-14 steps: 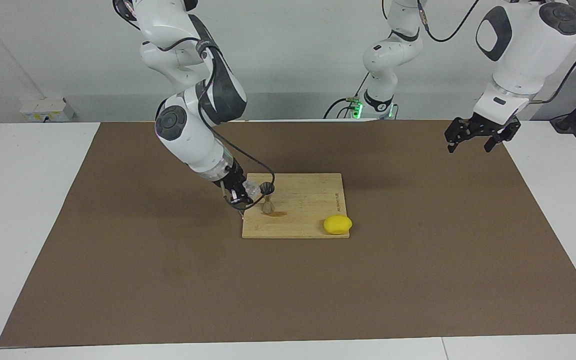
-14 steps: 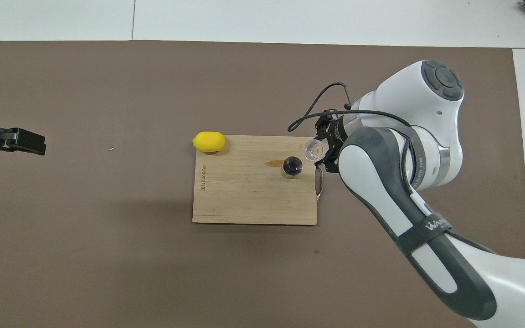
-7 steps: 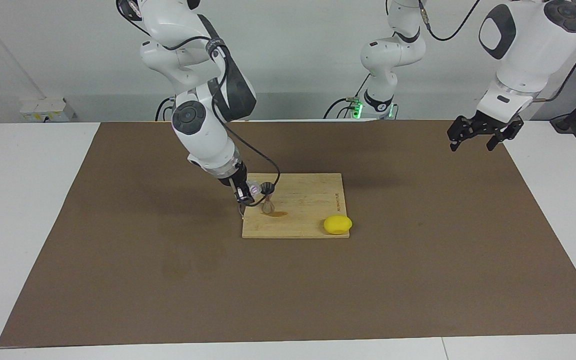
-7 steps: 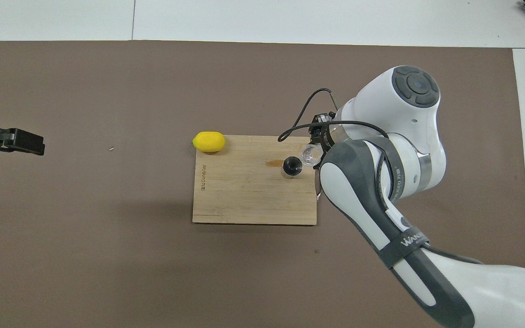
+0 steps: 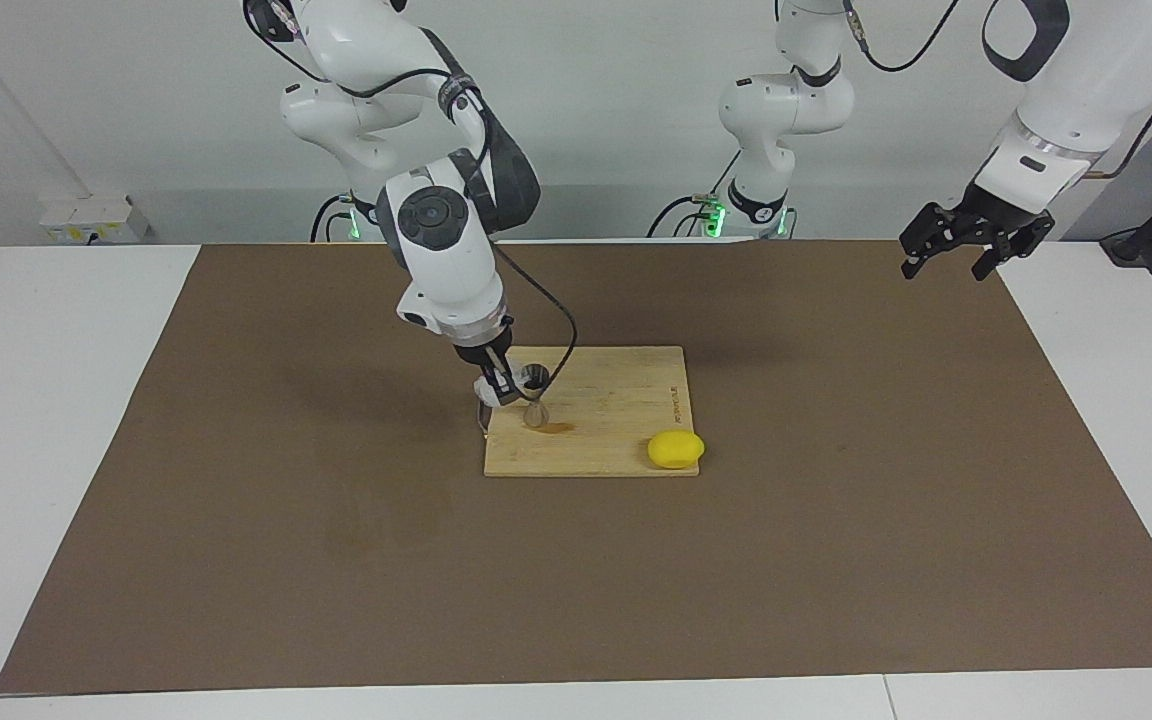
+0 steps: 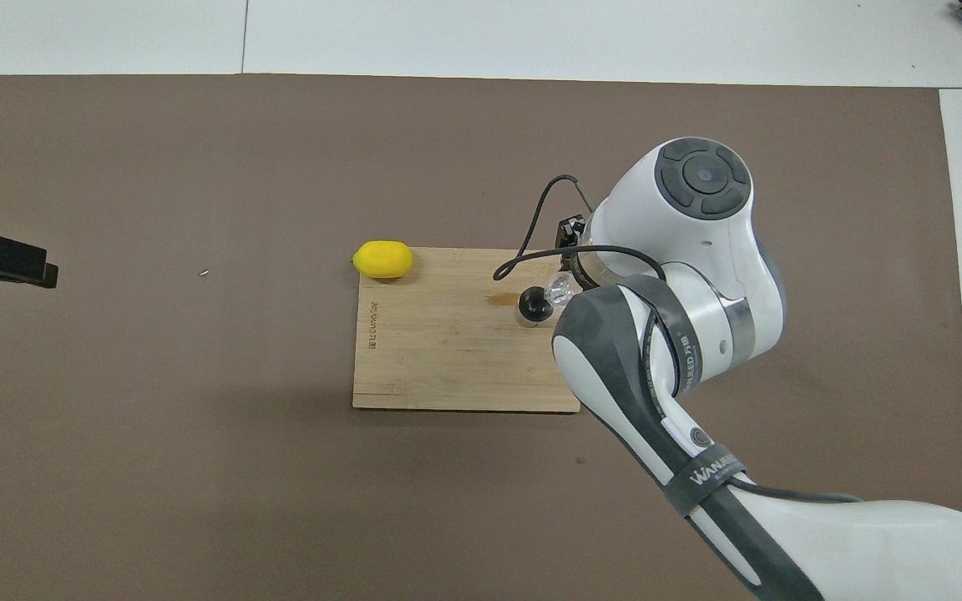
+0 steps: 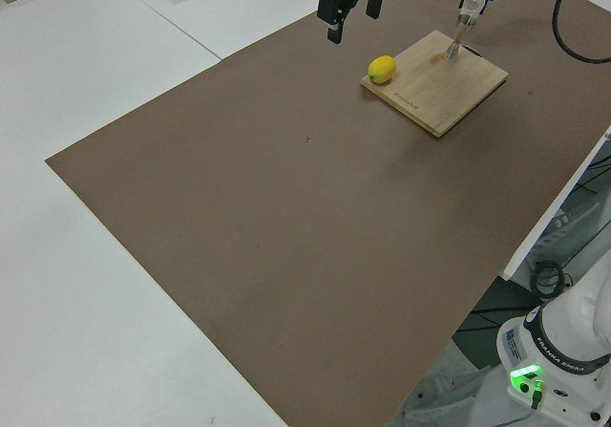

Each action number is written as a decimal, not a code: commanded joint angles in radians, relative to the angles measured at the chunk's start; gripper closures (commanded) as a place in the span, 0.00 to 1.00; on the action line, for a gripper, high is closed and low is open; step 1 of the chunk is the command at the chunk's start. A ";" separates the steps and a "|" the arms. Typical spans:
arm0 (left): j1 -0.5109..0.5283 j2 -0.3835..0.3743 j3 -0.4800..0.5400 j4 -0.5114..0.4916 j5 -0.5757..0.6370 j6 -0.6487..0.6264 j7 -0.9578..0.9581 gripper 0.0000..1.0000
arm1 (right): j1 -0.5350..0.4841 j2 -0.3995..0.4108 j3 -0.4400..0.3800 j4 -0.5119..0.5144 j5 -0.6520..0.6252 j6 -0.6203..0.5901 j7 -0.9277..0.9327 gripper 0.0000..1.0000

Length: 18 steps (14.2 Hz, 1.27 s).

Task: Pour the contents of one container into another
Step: 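Tilt the glass with the right gripper to pour into the metal cup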

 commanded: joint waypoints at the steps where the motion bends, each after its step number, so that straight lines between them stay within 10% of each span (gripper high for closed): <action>1: -0.014 -0.002 -0.004 0.034 0.012 -0.080 0.003 0.00 | 0.020 0.004 0.003 0.022 -0.073 -0.019 0.017 1.00; 18: 0.027 -0.021 -0.056 0.017 0.025 -0.054 -0.003 0.00 | -0.004 0.003 0.003 0.022 0.048 -0.020 0.002 1.00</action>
